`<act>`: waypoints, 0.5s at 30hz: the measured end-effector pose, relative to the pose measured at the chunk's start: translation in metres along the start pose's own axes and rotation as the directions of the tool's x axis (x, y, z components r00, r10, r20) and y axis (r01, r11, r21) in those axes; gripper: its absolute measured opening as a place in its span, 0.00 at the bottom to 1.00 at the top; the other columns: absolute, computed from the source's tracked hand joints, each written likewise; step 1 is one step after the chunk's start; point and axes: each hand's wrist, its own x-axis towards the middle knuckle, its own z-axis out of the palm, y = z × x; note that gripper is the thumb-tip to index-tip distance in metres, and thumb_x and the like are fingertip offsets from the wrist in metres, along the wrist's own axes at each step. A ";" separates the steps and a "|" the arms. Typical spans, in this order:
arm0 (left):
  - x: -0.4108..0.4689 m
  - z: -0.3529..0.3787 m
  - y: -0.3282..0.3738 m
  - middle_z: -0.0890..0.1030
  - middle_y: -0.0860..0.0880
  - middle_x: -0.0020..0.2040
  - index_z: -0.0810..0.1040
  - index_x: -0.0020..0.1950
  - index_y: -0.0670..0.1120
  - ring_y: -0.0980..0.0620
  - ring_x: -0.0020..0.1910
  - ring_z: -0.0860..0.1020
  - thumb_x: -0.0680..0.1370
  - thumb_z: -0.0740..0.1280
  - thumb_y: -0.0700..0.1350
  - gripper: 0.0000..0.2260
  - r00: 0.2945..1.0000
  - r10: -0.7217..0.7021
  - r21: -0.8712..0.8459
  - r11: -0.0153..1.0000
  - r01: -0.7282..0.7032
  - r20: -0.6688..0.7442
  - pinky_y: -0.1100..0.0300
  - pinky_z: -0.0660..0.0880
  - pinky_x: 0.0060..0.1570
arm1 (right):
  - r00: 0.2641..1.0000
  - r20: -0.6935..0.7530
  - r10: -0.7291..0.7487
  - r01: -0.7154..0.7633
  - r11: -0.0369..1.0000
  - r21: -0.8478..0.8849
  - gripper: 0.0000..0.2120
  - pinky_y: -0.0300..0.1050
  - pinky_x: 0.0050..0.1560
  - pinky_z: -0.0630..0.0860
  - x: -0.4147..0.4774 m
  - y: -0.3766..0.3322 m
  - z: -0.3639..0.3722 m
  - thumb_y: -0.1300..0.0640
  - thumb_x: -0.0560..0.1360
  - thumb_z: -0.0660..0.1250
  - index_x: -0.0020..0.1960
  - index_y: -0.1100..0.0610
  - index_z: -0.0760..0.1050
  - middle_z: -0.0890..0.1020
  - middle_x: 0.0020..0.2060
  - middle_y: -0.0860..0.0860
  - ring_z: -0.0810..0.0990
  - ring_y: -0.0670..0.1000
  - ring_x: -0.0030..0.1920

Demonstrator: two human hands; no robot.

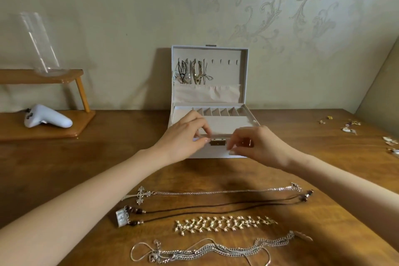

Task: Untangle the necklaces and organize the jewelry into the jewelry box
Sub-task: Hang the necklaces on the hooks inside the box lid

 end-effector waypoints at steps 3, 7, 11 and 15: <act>-0.016 0.000 0.002 0.71 0.56 0.55 0.76 0.50 0.49 0.61 0.45 0.74 0.76 0.67 0.46 0.04 1.000 -0.014 -0.025 1.000 0.014 0.019 0.56 0.74 0.50 | 0.965 0.261 0.004 0.007 0.999 -0.043 0.05 0.33 0.39 0.70 -0.013 -0.010 0.009 0.54 0.71 0.73 0.46 0.52 0.82 0.79 0.39 0.44 0.74 0.41 0.38; -0.029 0.001 0.007 0.69 0.57 0.56 0.74 0.43 0.51 0.63 0.48 0.73 0.75 0.69 0.46 0.05 0.999 0.010 0.022 1.000 -0.011 0.034 0.63 0.71 0.48 | 0.941 0.337 -0.022 0.127 0.947 -0.294 0.09 0.39 0.42 0.71 -0.019 -0.022 0.022 0.46 0.71 0.71 0.48 0.49 0.79 0.76 0.42 0.40 0.71 0.41 0.40; -0.030 -0.002 0.014 0.71 0.56 0.52 0.75 0.42 0.51 0.62 0.46 0.73 0.74 0.70 0.46 0.05 0.997 0.048 -0.007 0.999 -0.048 0.054 0.66 0.69 0.43 | 0.925 0.372 -0.082 0.234 0.893 -0.385 0.07 0.43 0.47 0.72 -0.019 -0.034 0.022 0.50 0.75 0.66 0.50 0.50 0.79 0.80 0.46 0.44 0.75 0.44 0.45; -0.025 -0.011 0.020 0.77 0.55 0.46 0.77 0.44 0.48 0.55 0.44 0.76 0.75 0.68 0.44 0.02 0.986 0.010 -0.087 0.996 0.004 0.166 0.63 0.70 0.41 | 0.930 0.358 -0.079 0.237 0.875 -0.422 0.08 0.47 0.49 0.73 -0.018 -0.039 0.026 0.52 0.75 0.64 0.49 0.54 0.78 0.80 0.47 0.48 0.77 0.50 0.47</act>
